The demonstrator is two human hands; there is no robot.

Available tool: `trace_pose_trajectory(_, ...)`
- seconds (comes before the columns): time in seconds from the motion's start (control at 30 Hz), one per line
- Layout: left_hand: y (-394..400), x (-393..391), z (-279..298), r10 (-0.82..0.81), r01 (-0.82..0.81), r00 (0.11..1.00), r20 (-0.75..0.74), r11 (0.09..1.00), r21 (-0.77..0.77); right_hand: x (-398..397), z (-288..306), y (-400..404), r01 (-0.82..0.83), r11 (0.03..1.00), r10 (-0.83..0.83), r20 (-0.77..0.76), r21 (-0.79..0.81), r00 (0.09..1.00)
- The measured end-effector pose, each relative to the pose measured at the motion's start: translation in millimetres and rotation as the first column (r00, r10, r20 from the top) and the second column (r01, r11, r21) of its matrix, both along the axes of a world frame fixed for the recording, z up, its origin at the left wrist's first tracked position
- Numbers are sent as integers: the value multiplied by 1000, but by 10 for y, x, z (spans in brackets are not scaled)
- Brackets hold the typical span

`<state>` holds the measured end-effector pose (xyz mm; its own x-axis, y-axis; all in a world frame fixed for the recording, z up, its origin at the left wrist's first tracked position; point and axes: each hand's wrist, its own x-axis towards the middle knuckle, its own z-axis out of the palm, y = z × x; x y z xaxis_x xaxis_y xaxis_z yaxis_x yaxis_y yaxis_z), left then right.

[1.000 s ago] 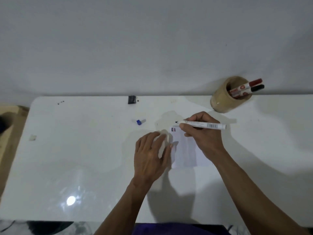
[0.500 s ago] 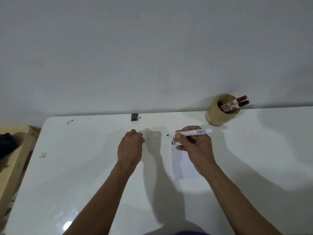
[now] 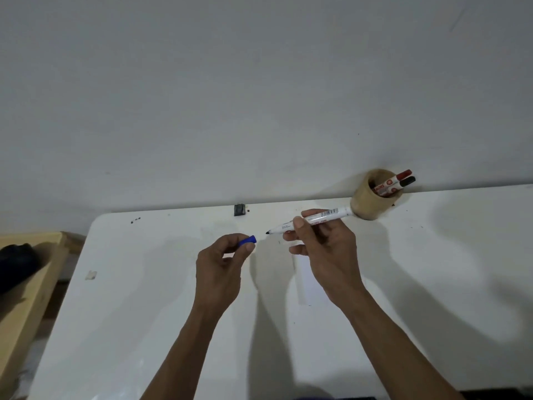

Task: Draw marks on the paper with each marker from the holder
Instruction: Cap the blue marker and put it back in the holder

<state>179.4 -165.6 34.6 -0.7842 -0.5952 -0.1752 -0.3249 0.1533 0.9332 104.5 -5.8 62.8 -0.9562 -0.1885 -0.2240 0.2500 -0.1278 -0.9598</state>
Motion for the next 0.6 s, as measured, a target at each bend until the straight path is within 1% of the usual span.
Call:
trace_pose_trajectory(0.07,-11,96,65,24,-19,998,-64,997,79,101,85,-63,-16,1000,15,-32,-8,999)
trace_pose_trajectory(0.17,-51,211,111,36,-18,992,-119,989,148,250,171,-148,-25,1000,25,-62,-5,998)
trace_pose_trajectory(0.6,-277,618,203,-67,95,980,-185,985,146,775,211,-454,-30,998,35,-101,58,994)
